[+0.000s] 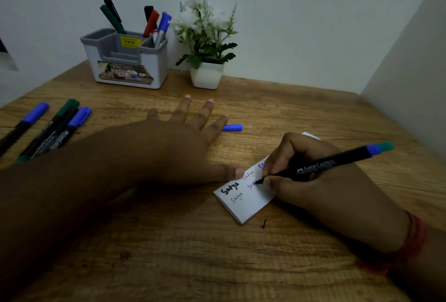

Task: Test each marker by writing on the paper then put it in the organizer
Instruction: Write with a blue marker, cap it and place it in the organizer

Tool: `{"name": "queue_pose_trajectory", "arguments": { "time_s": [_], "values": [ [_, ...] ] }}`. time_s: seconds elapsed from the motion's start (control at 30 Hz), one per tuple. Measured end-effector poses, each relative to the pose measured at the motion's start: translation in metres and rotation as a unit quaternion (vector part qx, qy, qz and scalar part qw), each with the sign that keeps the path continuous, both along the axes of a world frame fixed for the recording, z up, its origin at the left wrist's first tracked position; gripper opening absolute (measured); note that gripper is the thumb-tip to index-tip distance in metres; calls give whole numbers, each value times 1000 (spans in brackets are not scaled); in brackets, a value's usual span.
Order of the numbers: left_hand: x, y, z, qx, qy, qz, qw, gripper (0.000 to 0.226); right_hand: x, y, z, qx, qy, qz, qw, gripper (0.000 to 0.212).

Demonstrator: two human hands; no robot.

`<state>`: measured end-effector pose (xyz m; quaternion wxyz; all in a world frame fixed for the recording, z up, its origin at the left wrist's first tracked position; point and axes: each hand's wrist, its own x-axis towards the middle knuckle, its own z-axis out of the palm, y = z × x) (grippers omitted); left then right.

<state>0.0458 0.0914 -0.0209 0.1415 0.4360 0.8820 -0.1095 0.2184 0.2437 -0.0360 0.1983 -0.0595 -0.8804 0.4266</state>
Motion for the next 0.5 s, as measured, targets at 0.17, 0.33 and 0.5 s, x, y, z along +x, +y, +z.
{"name": "queue_pose_trajectory", "arguments": {
  "time_s": [0.17,0.33,0.5],
  "values": [
    [0,-1,0,1,1,-2,1000,112,1,0,1,12,-4,-7,1000,24],
    [0,0,0,1,-1,-1,1000,112,0,0,1,15,-11,-17,1000,27],
    [2,0,1,-1,-1,0,1000,113,0,-2,4,27,-14,-16,999,22]
  ]
}}
